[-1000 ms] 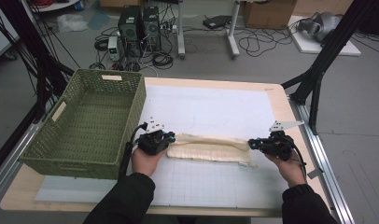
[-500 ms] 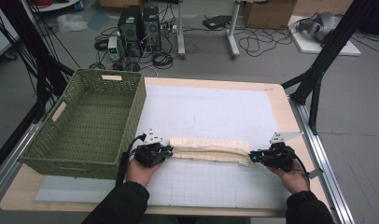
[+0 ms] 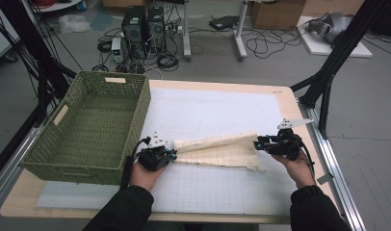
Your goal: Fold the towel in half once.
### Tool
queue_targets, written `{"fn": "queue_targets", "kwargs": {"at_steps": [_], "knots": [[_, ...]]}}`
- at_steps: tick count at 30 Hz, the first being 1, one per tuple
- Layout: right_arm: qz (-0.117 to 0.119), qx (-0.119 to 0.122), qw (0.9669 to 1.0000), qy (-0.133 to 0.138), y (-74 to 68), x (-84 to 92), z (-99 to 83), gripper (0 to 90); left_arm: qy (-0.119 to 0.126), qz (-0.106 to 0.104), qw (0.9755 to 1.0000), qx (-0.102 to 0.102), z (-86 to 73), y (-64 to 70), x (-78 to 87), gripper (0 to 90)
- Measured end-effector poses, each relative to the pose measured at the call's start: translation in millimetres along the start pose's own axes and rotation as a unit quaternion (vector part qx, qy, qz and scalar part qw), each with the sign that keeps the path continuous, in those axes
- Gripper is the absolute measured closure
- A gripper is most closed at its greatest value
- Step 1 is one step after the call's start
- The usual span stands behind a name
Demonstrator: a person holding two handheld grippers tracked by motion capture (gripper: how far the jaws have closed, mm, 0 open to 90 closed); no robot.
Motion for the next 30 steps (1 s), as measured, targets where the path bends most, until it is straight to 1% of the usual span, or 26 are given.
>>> {"fn": "queue_targets", "kwargs": {"at_steps": [1, 2, 3, 4, 6, 9, 10, 11, 12, 13, 14, 15, 16, 17, 19, 20, 21, 22, 23, 25, 26, 27, 28, 29, 30], "knots": [[-0.004, -0.001, 1.0, -0.004, 3.7, -3.0, 1.0, 62.1, 0.003, 0.002, 1.0, 0.002, 1.3, -1.5, -0.2, 88.7], [-0.014, -0.002, 0.9999, -0.001, 7.3, -4.5, 3.1, 61.7, 0.002, 0.002, 1.0, 0.004, 1.6, -2.0, -0.6, 88.7], [-0.017, -0.006, 0.9998, 0.003, 10.2, -5.4, 6.2, 60.7, 0.001, 0.002, 1.0, 0.001, 1.5, -1.7, -1.1, 88.7], [-0.014, -0.014, 0.9998, 0.006, 11.3, -6.0, 8.9, 59.7, -0.002, 0.002, 1.0, -0.001, 1.0, -1.1, -1.1, 88.8], [-0.018, -0.017, 0.9997, 0.011, 15.0, -5.9, 14.1, 56.9, -0.005, 0.002, 1.0, -0.004, 0.3, -0.8, -0.8, 88.7], [0.004, -0.039, 0.9992, 0.012, 15.8, -5.9, 21.5, 53.6, -0.004, 0.001, 1.0, -0.004, 0.4, -1.2, -0.7, 88.8], [0.008, -0.038, 0.9991, 0.015, 14.7, -6.9, 23.0, 53.9, -0.003, 0.001, 1.0, -0.003, 0.4, -1.2, -0.9, 88.7], [0.01, -0.037, 0.9992, 0.013, 14.1, -9.5, 23.7, 54.7, -0.003, 0.001, 1.0, -0.002, 0.5, -1.1, -0.9, 88.7], [0.009, -0.04, 0.9991, 0.009, 13.6, -11.2, 22.9, 60.5, -0.003, 0.001, 1.0, -0.002, 0.6, -0.9, -0.6, 88.7], [0.012, -0.038, 0.9992, -0.003, 12.7, -13.7, 20.2, 69.0, -0.003, 0.0, 1.0, -0.004, 0.7, -0.8, 0.1, 88.8], [0.009, -0.033, 0.9993, -0.016, 11.9, -15.9, 16.9, 76.1, -0.002, 0.001, 1.0, -0.004, 1.2, -0.9, 0.8, 88.8], [0.012, -0.025, 0.9993, -0.025, 9.2, -17.0, 14.2, 84.9, -0.001, 0.0, 1.0, -0.003, 1.5, -0.5, 1.8, 88.7], [0.021, -0.016, 0.9992, -0.03, 4.3, -16.7, 11.9, 85.6, 0.001, 0.0, 1.0, -0.001, 2.3, 0.0, 2.7, 88.8], [0.023, -0.003, 0.9991, -0.035, 0.1, -15.9, 10.1, 85.9, 0.002, 0.0, 1.0, -0.001, 2.9, 0.2, 3.7, 88.8], [0.023, 0.026, 0.9986, -0.041, -9.9, -11.3, 5.9, 86.1, 0.002, -0.003, 1.0, -0.004, 2.8, 1.8, 5.3, 88.8], [0.021, 0.039, 0.9984, -0.036, -14.5, -8.1, 3.1, 86.3, 0.001, -0.003, 1.0, -0.003, 2.2, 3.0, 5.5, 88.8], [0.025, 0.041, 0.9983, -0.033, -18.3, -5.4, -0.8, 86.3, -0.003, -0.003, 1.0, -0.005, 0.4, 3.5, 6.2, 88.8], [0.028, 0.042, 0.9981, -0.036, -21.1, -3.0, -7.0, 86.3, -0.006, -0.003, 1.0, -0.004, -1.4, 4.4, 7.1, 88.8], [0.029, 0.047, 0.9976, -0.041, -23.1, -1.8, -16.4, 86.4, -0.011, -0.002, 0.9999, -0.008, -3.0, 4.2, 8.0, 88.8], [0.029, 0.045, 0.997, -0.056, -24.9, -0.8, -31.8, 86.3, -0.014, 0.002, 0.9999, -0.009, -5.0, 4.8, 10.1, 88.8], [0.03, 0.046, 0.9967, -0.059, -24.7, -1.1, -39.2, 86.4, -0.017, 0.002, 0.9998, -0.01, -5.9, 5.8, 10.4, 88.8], [0.027, 0.043, 0.9964, -0.067, -23.6, -1.5, -48.3, 86.4, -0.02, 0.002, 0.9997, -0.012, -6.5, 6.5, 10.3, 88.9], [0.023, 0.043, 0.9962, -0.072, -22.4, -1.9, -53.0, 86.5, -0.023, 0.003, 0.9997, -0.013, -7.6, 7.4, 10.1, 88.9], [0.023, 0.04, 0.9962, -0.074, -21.3, -2.1, -58.4, 86.5, -0.027, 0.002, 0.9995, -0.013, -9.8, 8.8, 9.2, 88.9], [0.024, 0.036, 0.9966, -0.071, -20.3, -2.7, -63.5, 86.6, -0.032, 0.0, 0.9994, -0.013, -12.5, 9.8, 8.3, 88.9]]}}
Point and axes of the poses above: each handheld gripper's, and its own axes: x roughly backward along the jaws, z roughly out of its top, y roughly to its right, the point moved 10 cm from there along -x, roughly forward along the jaws, and after that the axes turned 8 degrees about -x, right-handed, at the moved point
